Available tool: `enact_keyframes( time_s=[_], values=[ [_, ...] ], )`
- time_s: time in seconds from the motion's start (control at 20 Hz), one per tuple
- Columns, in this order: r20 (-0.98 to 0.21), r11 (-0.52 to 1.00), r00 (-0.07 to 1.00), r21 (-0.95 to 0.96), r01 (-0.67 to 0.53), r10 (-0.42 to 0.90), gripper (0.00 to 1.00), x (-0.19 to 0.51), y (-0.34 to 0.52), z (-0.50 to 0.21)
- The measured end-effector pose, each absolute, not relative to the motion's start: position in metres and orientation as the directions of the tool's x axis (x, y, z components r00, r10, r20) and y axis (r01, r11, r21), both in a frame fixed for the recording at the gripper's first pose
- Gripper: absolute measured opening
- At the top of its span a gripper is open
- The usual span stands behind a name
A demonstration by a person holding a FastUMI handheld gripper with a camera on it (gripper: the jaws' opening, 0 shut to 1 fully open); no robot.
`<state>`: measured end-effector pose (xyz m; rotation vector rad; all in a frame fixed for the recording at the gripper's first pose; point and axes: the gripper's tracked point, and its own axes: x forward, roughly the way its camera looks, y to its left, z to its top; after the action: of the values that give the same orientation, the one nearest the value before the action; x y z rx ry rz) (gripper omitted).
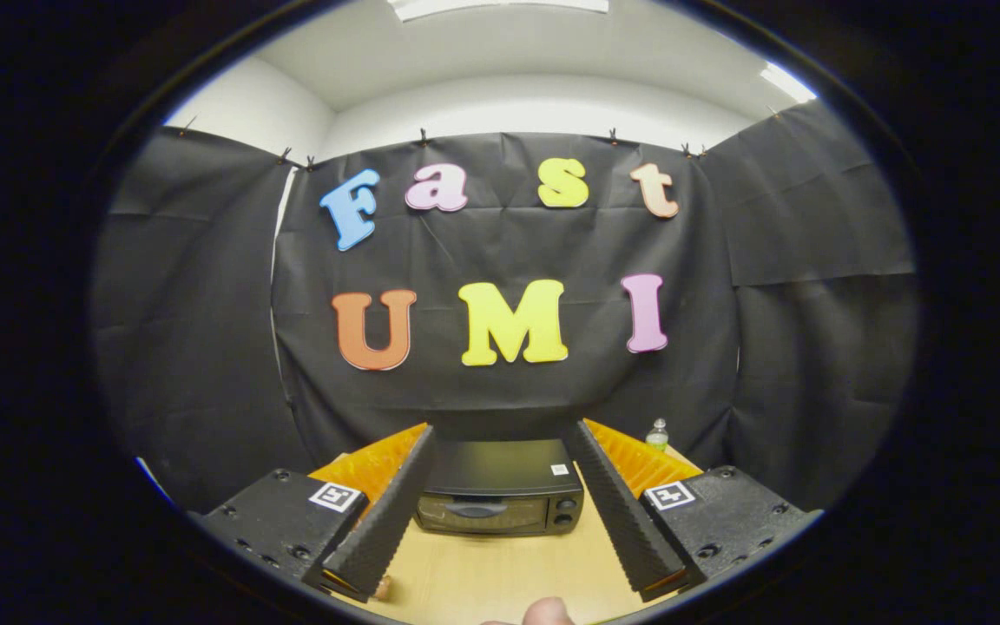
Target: Open the toaster oven, put the food inside, and close the toaster oven door.
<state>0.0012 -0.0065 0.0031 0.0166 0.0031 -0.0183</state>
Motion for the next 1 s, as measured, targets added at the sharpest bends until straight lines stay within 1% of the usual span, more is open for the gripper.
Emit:
enact_keyframes(
  time_s=[0.45,0.65,0.8,1.0],
  values=[
    [-0.038,0.999,0.999,0.042,0.021,-0.02,1.0,0.012,-0.008,-0.004],
    [-0.074,0.998,0.997,0.056,0.01,-0.006,1.0,0.021,-0.008,-0.014],
    [-0.105,0.998,0.994,0.069,0.0,0.007,1.0,0.033,-0.007,-0.026],
    [-0.117,0.998,0.993,0.069,-0.013,0.021,1.0,0.056,-0.006,-0.035]
  ],
)
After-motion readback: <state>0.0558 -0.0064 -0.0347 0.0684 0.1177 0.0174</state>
